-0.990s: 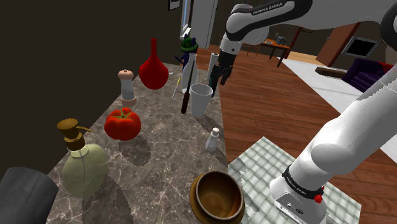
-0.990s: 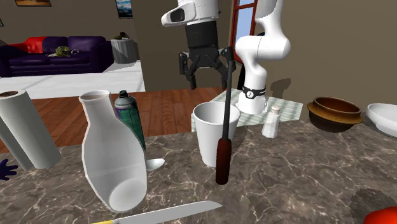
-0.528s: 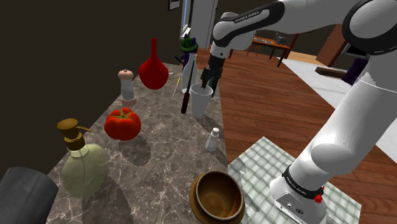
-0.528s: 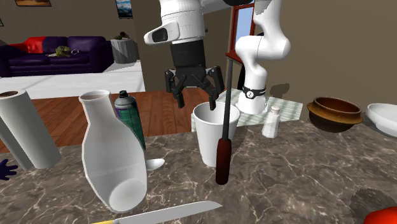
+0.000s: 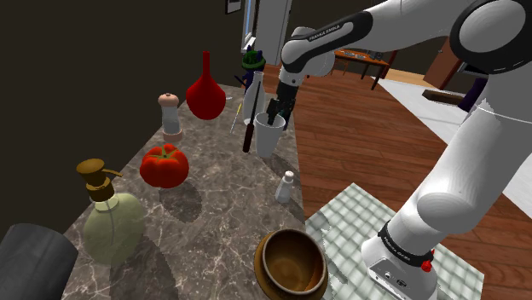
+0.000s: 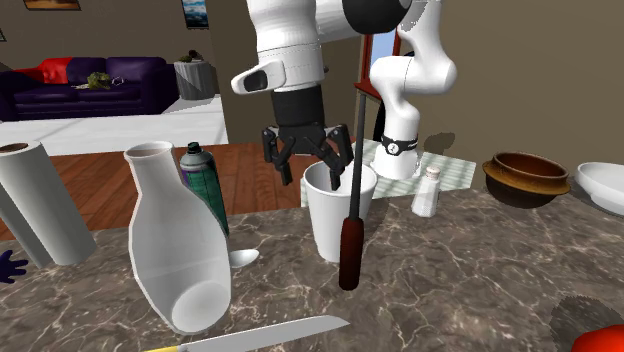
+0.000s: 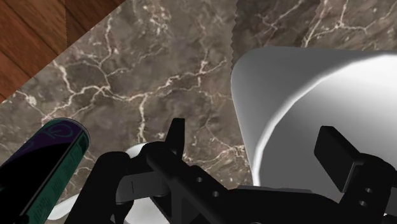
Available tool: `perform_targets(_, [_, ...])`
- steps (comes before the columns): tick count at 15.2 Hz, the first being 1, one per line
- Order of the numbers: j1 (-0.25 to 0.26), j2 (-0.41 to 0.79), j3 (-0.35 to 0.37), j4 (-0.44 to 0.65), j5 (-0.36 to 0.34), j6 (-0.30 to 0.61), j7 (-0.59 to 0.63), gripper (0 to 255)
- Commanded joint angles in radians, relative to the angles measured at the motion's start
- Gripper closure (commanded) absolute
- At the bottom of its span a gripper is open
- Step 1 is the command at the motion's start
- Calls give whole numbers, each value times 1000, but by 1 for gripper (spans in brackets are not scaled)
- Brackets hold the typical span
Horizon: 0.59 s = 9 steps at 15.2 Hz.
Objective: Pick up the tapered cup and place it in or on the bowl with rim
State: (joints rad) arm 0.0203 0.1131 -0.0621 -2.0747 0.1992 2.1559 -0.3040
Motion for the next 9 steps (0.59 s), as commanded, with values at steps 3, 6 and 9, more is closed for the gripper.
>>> perform_targets(3, [0, 0, 0, -1, 0, 1, 0, 0])
perform_targets(6, [0, 0, 0, 0, 0, 1, 0, 255])
perform_targets(9, [0, 0, 0, 0, 0, 1, 0, 255])
